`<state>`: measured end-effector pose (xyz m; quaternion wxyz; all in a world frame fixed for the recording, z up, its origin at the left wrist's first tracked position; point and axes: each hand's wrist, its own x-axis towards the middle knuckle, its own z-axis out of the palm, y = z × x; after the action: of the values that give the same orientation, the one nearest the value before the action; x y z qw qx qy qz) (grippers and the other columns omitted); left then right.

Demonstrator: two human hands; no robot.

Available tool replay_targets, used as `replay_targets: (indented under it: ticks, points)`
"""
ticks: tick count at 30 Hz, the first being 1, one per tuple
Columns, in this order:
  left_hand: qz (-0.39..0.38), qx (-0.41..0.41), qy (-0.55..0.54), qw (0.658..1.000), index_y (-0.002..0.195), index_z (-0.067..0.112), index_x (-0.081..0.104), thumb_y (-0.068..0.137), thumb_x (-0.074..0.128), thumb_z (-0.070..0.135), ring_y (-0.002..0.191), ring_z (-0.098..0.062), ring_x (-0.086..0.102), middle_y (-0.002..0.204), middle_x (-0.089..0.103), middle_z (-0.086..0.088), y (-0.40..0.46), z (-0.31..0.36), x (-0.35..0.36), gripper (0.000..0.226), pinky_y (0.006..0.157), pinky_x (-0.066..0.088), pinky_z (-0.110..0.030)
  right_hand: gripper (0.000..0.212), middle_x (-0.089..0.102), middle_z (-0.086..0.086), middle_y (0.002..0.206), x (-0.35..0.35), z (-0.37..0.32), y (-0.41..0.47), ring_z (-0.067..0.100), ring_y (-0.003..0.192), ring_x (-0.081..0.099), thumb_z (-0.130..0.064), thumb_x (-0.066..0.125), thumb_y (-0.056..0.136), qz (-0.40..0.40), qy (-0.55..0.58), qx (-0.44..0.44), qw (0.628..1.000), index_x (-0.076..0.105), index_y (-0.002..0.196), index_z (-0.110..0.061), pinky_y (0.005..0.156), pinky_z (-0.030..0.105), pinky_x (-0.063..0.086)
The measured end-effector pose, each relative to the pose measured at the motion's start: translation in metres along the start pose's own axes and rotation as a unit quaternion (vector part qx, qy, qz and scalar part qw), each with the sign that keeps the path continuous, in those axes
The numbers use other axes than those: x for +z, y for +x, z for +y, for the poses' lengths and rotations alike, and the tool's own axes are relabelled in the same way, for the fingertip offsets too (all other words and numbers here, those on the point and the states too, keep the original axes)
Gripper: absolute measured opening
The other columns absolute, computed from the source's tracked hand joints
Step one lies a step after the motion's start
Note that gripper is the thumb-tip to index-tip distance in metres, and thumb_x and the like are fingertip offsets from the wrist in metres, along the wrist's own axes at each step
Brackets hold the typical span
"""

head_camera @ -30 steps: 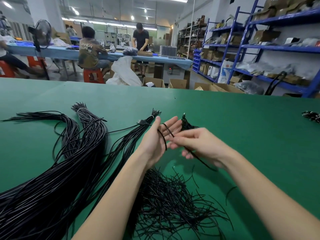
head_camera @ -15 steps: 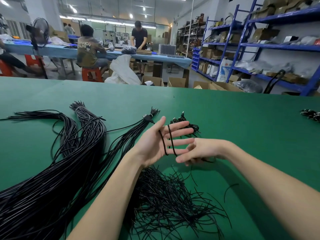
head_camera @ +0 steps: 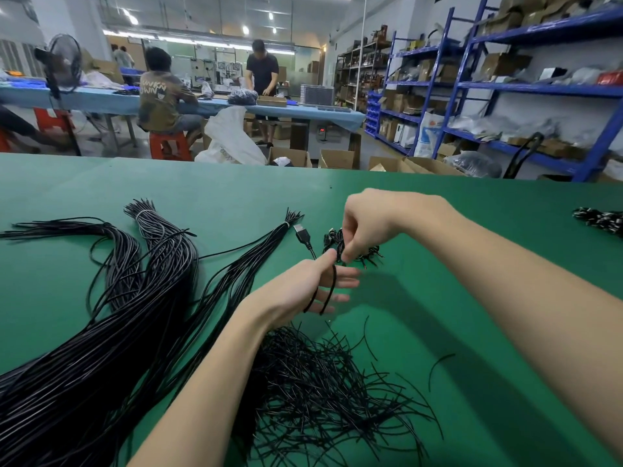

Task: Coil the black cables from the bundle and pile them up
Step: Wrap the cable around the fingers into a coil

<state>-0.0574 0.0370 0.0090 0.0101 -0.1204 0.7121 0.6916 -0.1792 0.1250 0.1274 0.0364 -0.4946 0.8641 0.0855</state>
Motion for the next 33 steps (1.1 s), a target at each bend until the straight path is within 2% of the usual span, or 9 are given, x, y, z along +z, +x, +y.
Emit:
replay_targets:
  ticks: [3,6,7,10,13,19,24,27,33]
  points:
    - [0.062,0.019,-0.029,0.998,0.127,0.027,0.063,0.107,0.016,0.052,0.115,-0.018,0.064,0.131,0.066,0.005,0.002,-0.002,-0.004,0.057,0.095,0.050,-0.037,0.029,0.063,-0.009,0.069,0.001,-0.012,-0.010,0.018,0.075,0.065,-0.046,0.072,0.085,0.095,0.020,0.020,0.995,0.063,0.066,-0.026,0.062,0.026,0.045]
    - [0.086,0.053,-0.204,0.974,0.120,0.019,0.065,0.108,0.018,0.049,0.106,-0.022,0.066,0.123,0.069,-0.003,0.001,0.003,-0.012,0.057,0.097,0.050,-0.044,0.034,0.066,-0.005,0.065,0.030,-0.022,-0.022,0.008,0.055,0.057,-0.039,0.061,0.096,0.124,0.204,0.012,0.971,0.066,0.066,-0.023,0.052,0.022,0.040]
    - [0.079,0.065,-0.261,0.960,0.122,0.015,0.064,0.108,0.019,0.048,0.102,-0.024,0.067,0.121,0.070,-0.006,-0.001,0.005,-0.015,0.058,0.096,0.052,-0.045,0.037,0.065,-0.007,0.061,0.046,-0.025,-0.026,0.008,0.048,0.051,-0.038,0.058,0.099,0.118,0.312,0.010,0.943,0.066,0.067,-0.023,0.049,0.022,0.038]
    - [0.048,0.094,-0.343,0.933,0.128,0.008,0.060,0.108,0.019,0.047,0.110,-0.026,0.068,0.127,0.069,-0.009,-0.007,0.007,-0.021,0.060,0.082,0.057,-0.040,0.032,0.054,-0.006,0.061,0.087,-0.028,-0.034,0.007,0.044,0.039,-0.036,0.053,0.105,0.020,0.620,0.009,0.784,0.065,0.082,-0.018,0.044,0.020,0.032]
    - [0.019,0.106,-0.383,0.917,0.133,0.005,0.057,0.107,0.018,0.046,0.123,-0.033,0.062,0.134,0.064,-0.013,-0.010,0.006,-0.022,0.062,0.093,0.053,-0.045,0.033,0.047,-0.008,0.061,0.112,-0.019,-0.036,0.007,0.045,0.030,-0.043,0.055,0.102,-0.055,0.686,0.003,0.725,0.062,0.083,-0.017,0.042,0.017,0.027]
    - [-0.044,0.128,-0.390,0.911,0.138,0.004,0.053,0.108,0.020,0.044,0.123,-0.041,0.060,0.138,0.061,-0.015,-0.012,0.006,-0.022,0.061,0.103,0.049,-0.052,0.037,0.045,-0.009,0.062,0.127,0.004,-0.040,0.006,0.047,0.027,-0.057,0.069,0.082,-0.157,0.673,0.002,0.723,0.064,0.071,-0.022,0.043,0.016,0.022]
    - [-0.098,0.098,-0.337,0.931,0.133,-0.002,0.057,0.108,0.019,0.044,0.126,-0.035,0.059,0.137,0.060,-0.021,-0.015,0.008,-0.018,0.064,0.102,0.052,-0.042,0.029,0.049,-0.012,0.061,0.108,0.022,-0.038,0.006,0.052,0.033,-0.052,0.076,0.078,-0.127,0.551,0.019,0.824,0.069,0.067,-0.026,0.049,0.021,0.024]
    - [-0.113,0.072,-0.254,0.958,0.130,-0.003,0.059,0.108,0.017,0.045,0.125,-0.032,0.060,0.132,0.063,-0.022,-0.016,0.009,-0.013,0.067,0.101,0.053,-0.036,0.036,0.043,-0.012,0.053,0.085,0.030,-0.029,0.011,0.055,0.029,-0.017,0.067,0.095,-0.112,0.473,0.032,0.874,0.065,0.060,-0.022,0.050,0.025,0.021]
    - [-0.040,0.035,-0.114,0.992,0.122,-0.001,0.064,0.109,0.015,0.043,0.112,-0.024,0.070,0.119,0.072,-0.015,-0.010,0.008,-0.006,0.067,0.085,0.056,-0.022,0.028,0.051,-0.002,0.055,0.035,0.017,-0.016,0.012,0.049,0.035,-0.016,0.066,0.094,-0.099,0.386,0.062,0.915,0.069,0.067,-0.009,0.046,0.021,0.030]
